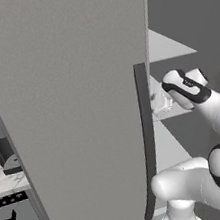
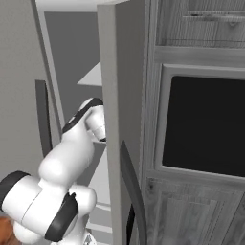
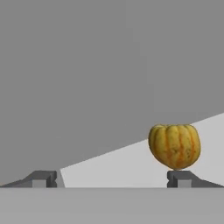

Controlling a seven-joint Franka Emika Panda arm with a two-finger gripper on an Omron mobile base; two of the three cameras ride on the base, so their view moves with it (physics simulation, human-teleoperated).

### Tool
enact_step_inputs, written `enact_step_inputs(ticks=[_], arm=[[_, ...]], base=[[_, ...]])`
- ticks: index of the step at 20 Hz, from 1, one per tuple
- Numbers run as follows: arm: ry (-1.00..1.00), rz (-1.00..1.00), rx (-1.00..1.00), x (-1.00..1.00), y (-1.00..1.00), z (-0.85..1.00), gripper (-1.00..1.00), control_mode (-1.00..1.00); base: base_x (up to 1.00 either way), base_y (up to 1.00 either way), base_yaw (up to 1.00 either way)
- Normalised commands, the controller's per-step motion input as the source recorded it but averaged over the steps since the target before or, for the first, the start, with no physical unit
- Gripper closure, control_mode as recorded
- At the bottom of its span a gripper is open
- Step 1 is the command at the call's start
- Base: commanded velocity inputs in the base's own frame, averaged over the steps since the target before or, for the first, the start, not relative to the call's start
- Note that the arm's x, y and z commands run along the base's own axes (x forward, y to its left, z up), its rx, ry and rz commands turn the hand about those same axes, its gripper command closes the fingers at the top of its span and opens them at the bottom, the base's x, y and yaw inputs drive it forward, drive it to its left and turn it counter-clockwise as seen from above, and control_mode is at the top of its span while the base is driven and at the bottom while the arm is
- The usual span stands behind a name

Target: Take the squash, carrot, and bell pepper from the freezer and place them in the bowl on the counter.

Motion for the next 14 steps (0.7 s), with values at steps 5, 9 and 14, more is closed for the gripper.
enact_step_inputs(ticks=[5, 9, 14], arm=[[-0.01, 0.07, 0.0, 0.27, 0.07, 0.0, -1.0, -1.0], [0.0, 0.03, 0.01, 0.25, 0.0, 0.0, -1.0, -1.0], [0.0, 0.01, 0.01, 0.35, 0.0, 0.0, -1.0, -1.0]], base=[[0.0, 0.0, 0.0], [0.0, 0.0, 0.0], [0.0, 0.0, 0.0]])
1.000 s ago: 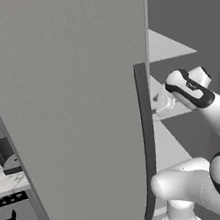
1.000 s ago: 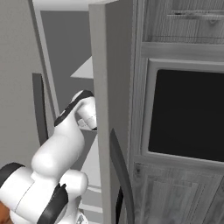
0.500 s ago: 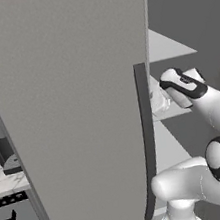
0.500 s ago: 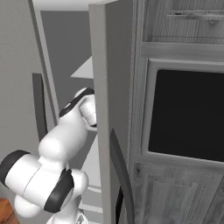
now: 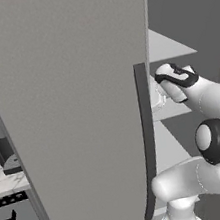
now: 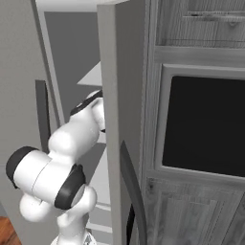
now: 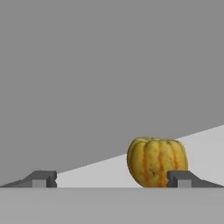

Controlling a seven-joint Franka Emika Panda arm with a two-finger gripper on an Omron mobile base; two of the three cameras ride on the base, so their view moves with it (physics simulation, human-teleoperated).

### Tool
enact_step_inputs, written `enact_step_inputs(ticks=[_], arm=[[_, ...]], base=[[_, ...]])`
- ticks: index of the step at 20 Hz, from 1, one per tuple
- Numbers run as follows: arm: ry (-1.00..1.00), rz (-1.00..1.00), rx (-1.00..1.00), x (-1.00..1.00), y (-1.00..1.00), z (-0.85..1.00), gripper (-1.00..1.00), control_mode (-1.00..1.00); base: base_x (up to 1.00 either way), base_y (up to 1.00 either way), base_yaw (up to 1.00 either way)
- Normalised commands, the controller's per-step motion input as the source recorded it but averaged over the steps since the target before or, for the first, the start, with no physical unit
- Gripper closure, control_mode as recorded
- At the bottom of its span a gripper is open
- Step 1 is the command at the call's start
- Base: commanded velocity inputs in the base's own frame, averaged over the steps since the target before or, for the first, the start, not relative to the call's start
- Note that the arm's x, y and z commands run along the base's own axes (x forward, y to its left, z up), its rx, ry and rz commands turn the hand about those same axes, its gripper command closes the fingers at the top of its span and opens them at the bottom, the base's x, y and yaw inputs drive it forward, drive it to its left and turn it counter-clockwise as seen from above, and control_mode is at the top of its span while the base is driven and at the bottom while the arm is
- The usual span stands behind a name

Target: Take the squash, carrot, and bell pepper from the freezer and place them in the bowl on the counter.

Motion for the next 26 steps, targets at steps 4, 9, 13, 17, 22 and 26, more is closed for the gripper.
enact_step_inputs(ticks=[4, 9, 13, 17, 22, 26], arm=[[0.0, 0.01, 0.0, 0.33, 0.0, -0.11, -1.0, -1.0], [0.0, 0.02, 0.0, 0.12, 0.0, -0.13, -1.0, -1.0], [0.0, 0.01, 0.0, 0.08, 0.01, -0.23, -1.0, -1.0], [0.0, 0.0, 0.0, 0.18, 0.0, -0.06, -1.0, -1.0], [0.0, 0.0, 0.0, 0.24, 0.0, -0.01, -1.0, -1.0], [0.0, 0.0, 0.0, 0.19, 0.01, -0.01, -1.0, -1.0]], base=[[0.0, 0.0, 0.0], [0.0, 0.0, 0.0], [0.0, 0.0, 0.0], [0.0, 0.0, 0.0], [0.0, 0.0, 0.0], [0.0, 0.0, 0.0]])
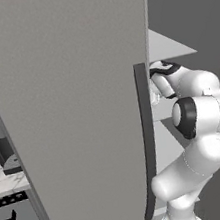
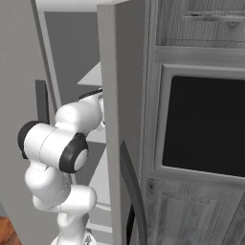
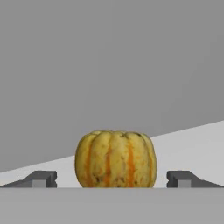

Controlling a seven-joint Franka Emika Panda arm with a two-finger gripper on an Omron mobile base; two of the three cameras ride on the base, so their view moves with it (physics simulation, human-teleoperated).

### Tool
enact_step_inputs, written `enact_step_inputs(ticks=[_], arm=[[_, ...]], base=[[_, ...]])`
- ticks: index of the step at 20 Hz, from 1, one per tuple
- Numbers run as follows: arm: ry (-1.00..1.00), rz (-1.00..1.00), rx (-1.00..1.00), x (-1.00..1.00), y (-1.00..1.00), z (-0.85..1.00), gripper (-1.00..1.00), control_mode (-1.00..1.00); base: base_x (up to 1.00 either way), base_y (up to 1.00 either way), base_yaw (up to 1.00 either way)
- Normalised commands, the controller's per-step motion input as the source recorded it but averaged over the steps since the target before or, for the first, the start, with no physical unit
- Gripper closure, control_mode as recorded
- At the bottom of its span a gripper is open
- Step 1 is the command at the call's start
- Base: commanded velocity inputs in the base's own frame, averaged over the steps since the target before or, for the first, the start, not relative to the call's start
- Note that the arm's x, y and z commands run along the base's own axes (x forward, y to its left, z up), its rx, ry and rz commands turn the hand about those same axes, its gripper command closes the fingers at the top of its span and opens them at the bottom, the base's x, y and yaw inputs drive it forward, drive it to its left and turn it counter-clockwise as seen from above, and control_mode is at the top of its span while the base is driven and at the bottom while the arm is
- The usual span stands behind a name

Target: Take the squash, carrot, and bell pepper from the freezer and place them in the bowl on the counter.

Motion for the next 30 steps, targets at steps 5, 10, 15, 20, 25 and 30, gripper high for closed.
enact_step_inputs(ticks=[5, 10, 15, 20, 25, 30], arm=[[0.0, 0.0, 0.0, 0.03, 0.03, -0.04, -1.0, -1.0], [0.0, 0.0, 0.0, 0.03, 0.08, -0.06, -1.0, -1.0], [0.0, 0.0, 0.0, 0.0, 0.12, -0.04, -1.0, -1.0], [0.0, 0.0, 0.0, 0.0, 0.1, -0.1, -1.0, -1.0], [0.0, 0.01, 0.0, 0.03, 0.0, -0.06, 1.0, -1.0], [0.0, 0.0, 0.0, 0.04, 0.02, -0.02, 1.0, -1.0]], base=[[0.0, 0.0, 0.0], [0.0, 0.0, 0.0], [0.0, 0.0, 0.0], [0.0, 0.0, 0.0], [0.0, 0.0, 0.0], [0.0, 0.0, 0.0]])
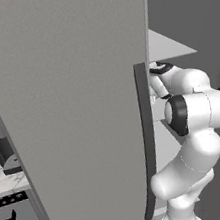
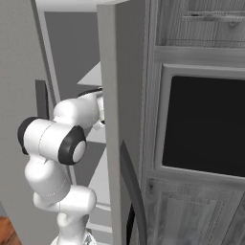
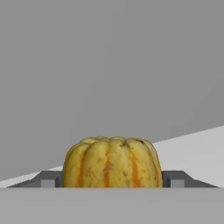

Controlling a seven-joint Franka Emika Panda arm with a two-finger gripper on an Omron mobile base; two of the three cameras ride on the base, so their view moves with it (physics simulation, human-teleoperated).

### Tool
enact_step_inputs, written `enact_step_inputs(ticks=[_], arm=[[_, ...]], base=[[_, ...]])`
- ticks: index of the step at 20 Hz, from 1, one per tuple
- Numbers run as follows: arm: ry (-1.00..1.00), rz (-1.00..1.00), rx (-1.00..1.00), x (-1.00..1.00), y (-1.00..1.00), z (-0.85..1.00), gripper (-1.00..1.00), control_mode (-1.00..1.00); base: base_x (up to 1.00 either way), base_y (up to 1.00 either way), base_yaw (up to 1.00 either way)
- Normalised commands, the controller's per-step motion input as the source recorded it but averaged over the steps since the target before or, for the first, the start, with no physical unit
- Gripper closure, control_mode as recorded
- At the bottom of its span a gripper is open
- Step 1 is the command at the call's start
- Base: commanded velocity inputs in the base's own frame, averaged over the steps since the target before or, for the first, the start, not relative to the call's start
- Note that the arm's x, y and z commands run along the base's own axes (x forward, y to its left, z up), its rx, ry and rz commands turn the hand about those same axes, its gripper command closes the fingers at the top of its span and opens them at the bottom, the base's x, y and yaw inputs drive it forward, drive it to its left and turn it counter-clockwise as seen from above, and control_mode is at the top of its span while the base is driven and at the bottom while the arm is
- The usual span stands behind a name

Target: Take the squash, carrot, and bell pepper from the freezer and place them in the bowl on the counter.

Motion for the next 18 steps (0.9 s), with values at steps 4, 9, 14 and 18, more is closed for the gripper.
enact_step_inputs(ticks=[4, 9, 14, 18], arm=[[0.0, 0.0, 0.0, 0.0, 0.0, 0.0, 1.0, -1.0], [0.0, 0.0, 0.0, 0.0, 0.0, 0.0, 1.0, -1.0], [0.0, -0.04, 0.0, -0.17, -0.05, 0.0, 1.0, -1.0], [0.0, -0.15, 0.0, -0.25, -0.18, 0.0, 1.0, -1.0]], base=[[0.0, 0.0, 0.0], [0.0, 0.0, 0.0], [0.0, 0.0, 0.0], [0.0, 0.0, 0.0]])
